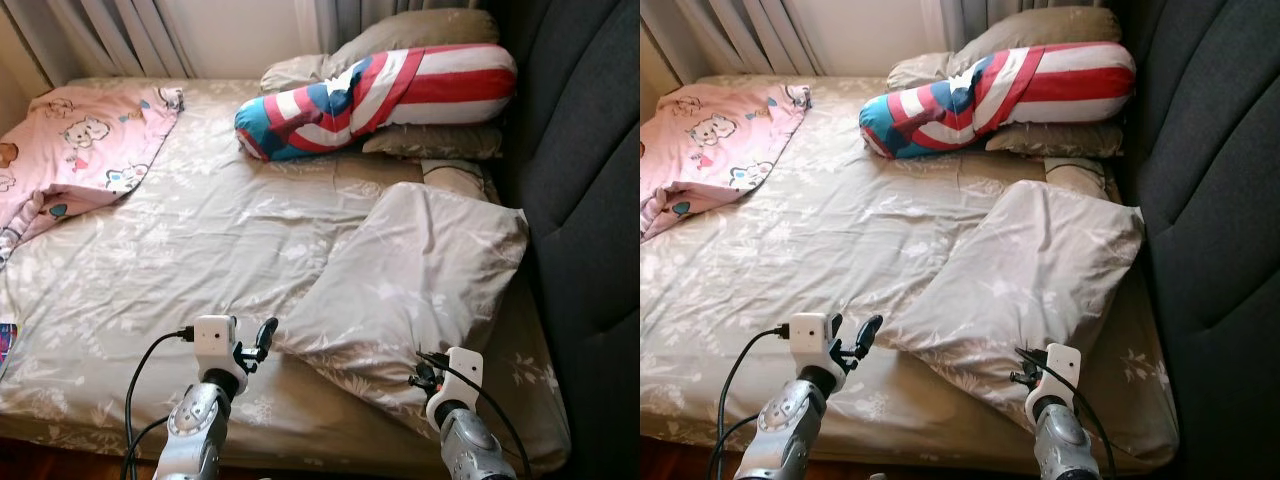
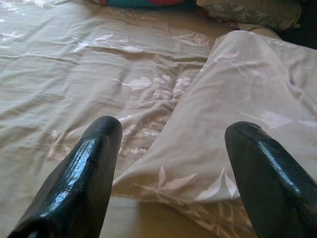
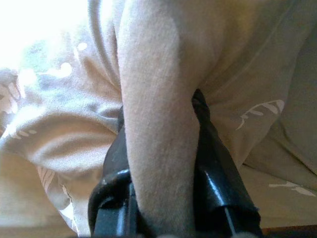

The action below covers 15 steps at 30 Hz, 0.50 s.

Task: Clean up the room

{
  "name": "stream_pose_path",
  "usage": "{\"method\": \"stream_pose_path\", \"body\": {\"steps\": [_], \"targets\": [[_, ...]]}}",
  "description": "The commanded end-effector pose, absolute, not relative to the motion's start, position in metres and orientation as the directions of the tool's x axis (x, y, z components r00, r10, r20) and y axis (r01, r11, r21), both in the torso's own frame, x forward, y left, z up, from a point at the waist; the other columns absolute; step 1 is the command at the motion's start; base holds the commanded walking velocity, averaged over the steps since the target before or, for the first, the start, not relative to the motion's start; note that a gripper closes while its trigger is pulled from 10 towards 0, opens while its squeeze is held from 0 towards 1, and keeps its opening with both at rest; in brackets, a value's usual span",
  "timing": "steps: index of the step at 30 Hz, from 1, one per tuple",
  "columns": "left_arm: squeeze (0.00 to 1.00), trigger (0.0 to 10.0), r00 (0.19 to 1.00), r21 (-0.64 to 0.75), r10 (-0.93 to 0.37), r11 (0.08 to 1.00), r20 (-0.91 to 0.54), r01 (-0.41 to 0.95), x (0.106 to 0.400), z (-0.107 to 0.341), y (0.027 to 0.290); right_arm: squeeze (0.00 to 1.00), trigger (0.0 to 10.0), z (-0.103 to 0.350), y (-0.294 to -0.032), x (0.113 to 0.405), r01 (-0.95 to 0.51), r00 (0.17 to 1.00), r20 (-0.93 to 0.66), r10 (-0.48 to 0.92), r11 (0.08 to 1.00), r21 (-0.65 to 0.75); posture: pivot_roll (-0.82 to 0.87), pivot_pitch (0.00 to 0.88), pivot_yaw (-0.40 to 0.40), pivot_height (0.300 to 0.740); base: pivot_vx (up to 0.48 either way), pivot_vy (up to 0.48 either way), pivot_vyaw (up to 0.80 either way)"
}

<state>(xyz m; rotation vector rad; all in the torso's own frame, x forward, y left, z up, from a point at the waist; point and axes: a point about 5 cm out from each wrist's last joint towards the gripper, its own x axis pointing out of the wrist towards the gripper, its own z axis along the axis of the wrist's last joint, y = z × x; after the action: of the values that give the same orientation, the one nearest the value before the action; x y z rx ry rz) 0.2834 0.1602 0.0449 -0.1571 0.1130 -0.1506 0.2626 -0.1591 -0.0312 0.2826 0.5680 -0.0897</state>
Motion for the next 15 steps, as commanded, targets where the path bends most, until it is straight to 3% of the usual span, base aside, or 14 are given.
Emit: {"method": "stream_pose_path", "body": {"steps": [1, 9, 14, 15], "targets": [[0.0, 10.0, 0.983, -0.161, -0.141, 0.979, -0.121, 0.121, 0.28, 0.039, 0.163, 0.0, 10.0, -0.029, -0.163, 0.265, 0.169, 0.85, -0.527, -0.024, 0.958, 0.23, -0.04, 0.085, 0.008, 0.74, 0.0, 0.0, 0.0], [0.0, 10.0, 0.982, -0.164, -0.14, 0.979, -0.125, 0.119, 0.278, 0.037, 0.162, 0.0, 10.0, -0.029, -0.169, 0.264, 0.2, 0.838, -0.542, -0.066, 0.961, 0.192, -0.04, 0.087, 0.005, 0.74, 0.0, 0.0, 0.0], [0.0, 10.0, 0.983, -0.159, -0.135, 0.981, -0.125, 0.114, 0.277, 0.036, 0.164, 0.0, 10.0, -0.025, -0.219, 0.258, 0.41, 0.775, -0.533, -0.34, 0.912, 0.015, -0.04, 0.088, 0.002, 0.74, 0.0, 0.0, 0.0], [0.0, 10.0, 0.983, -0.159, -0.135, 0.981, -0.125, 0.114, 0.277, 0.036, 0.164, 0.0, 10.0, -0.025, -0.219, 0.258, 0.41, 0.775, -0.533, -0.34, 0.912, 0.015, -0.04, 0.088, 0.002, 0.74, 0.0, 0.0, 0.0]]}}
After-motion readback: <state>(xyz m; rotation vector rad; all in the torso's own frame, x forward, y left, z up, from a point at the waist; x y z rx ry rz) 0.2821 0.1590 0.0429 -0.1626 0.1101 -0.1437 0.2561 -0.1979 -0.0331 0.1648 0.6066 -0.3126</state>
